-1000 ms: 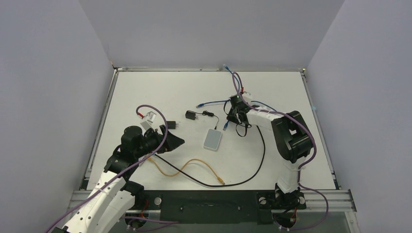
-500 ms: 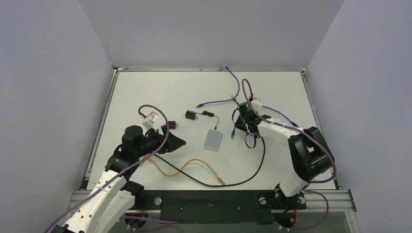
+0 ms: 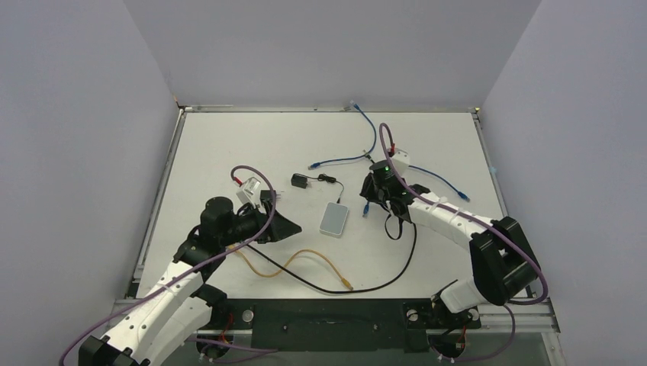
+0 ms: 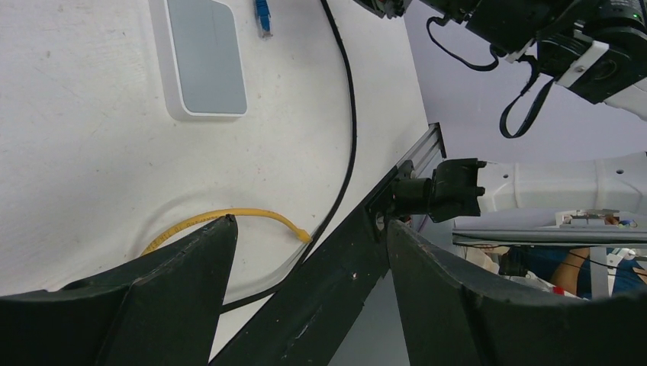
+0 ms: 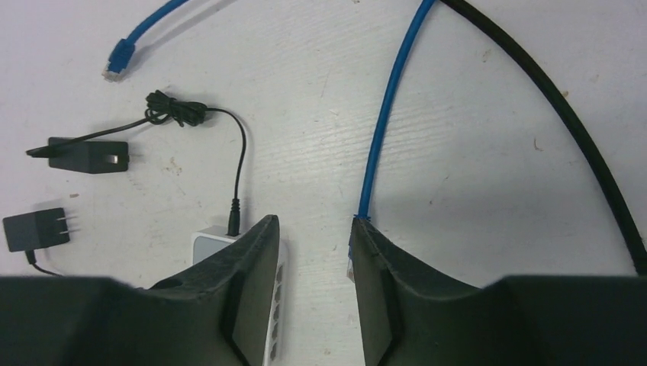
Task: Insert the plug into the switch port
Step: Pick up the connector from the center of the board.
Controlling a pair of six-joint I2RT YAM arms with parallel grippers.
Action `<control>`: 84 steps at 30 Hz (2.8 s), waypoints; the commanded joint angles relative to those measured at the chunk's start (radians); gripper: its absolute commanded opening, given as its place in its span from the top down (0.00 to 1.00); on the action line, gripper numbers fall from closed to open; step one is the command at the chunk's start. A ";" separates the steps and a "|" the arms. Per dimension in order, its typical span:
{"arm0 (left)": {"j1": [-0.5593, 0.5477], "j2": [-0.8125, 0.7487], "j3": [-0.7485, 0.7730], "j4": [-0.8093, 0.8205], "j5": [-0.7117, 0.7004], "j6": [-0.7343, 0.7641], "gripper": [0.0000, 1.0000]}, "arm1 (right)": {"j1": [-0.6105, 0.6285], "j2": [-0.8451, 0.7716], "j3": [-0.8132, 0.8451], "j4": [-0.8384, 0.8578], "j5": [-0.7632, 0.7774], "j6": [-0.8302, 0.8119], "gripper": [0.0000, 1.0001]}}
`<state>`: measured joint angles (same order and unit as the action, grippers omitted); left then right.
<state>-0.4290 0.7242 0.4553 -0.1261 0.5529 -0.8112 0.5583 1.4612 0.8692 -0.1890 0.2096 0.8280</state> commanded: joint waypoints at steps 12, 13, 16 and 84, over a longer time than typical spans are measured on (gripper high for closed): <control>-0.018 -0.012 -0.008 0.040 -0.024 0.005 0.30 | -0.015 0.227 0.091 -0.022 0.095 0.036 0.60; -0.018 -0.013 -0.008 0.036 -0.025 0.006 0.30 | -0.014 0.233 0.097 -0.022 0.097 0.038 0.60; -0.017 -0.016 -0.009 0.024 -0.030 0.016 0.30 | -0.011 0.259 0.114 -0.029 0.108 0.039 0.60; -0.430 0.379 0.284 0.048 -0.404 0.167 0.32 | 0.214 -0.106 0.125 -0.136 0.095 0.052 1.00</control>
<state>-0.8108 1.0546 0.6594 -0.1051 0.2615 -0.6849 0.7555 1.4090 1.0023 -0.3393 0.2909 0.8639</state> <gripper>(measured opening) 0.688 0.025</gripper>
